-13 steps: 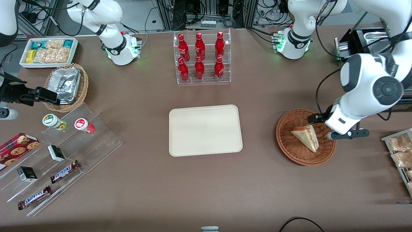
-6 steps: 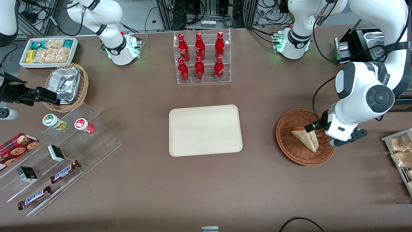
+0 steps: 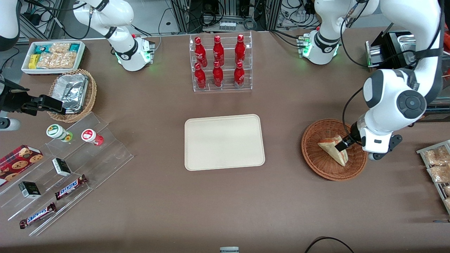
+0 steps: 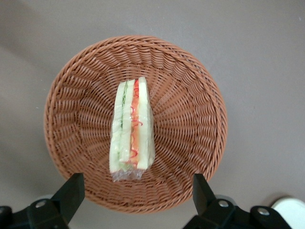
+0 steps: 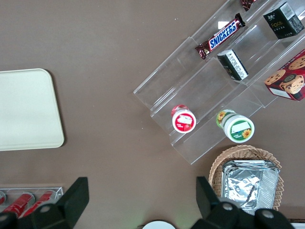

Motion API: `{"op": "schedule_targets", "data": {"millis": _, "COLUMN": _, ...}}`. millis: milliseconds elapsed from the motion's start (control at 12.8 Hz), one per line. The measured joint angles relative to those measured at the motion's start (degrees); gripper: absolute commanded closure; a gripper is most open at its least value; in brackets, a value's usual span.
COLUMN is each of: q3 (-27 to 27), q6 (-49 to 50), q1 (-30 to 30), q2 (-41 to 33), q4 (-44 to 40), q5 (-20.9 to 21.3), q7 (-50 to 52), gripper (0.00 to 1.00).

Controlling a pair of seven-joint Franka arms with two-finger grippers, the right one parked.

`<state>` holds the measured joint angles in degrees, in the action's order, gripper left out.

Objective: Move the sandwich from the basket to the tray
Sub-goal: 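Lower the open left gripper around the wrapped sandwich in the basket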

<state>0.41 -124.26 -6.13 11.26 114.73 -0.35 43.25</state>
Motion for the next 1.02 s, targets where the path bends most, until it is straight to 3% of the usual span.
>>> {"op": "schedule_targets", "data": {"millis": 1018, "q3": 0.1, "q6": -11.6, "q1": 0.1, "q2": 0.1, "q4": 9.9, "q5": -0.1, "q7": 3.6, "gripper": 0.00}}
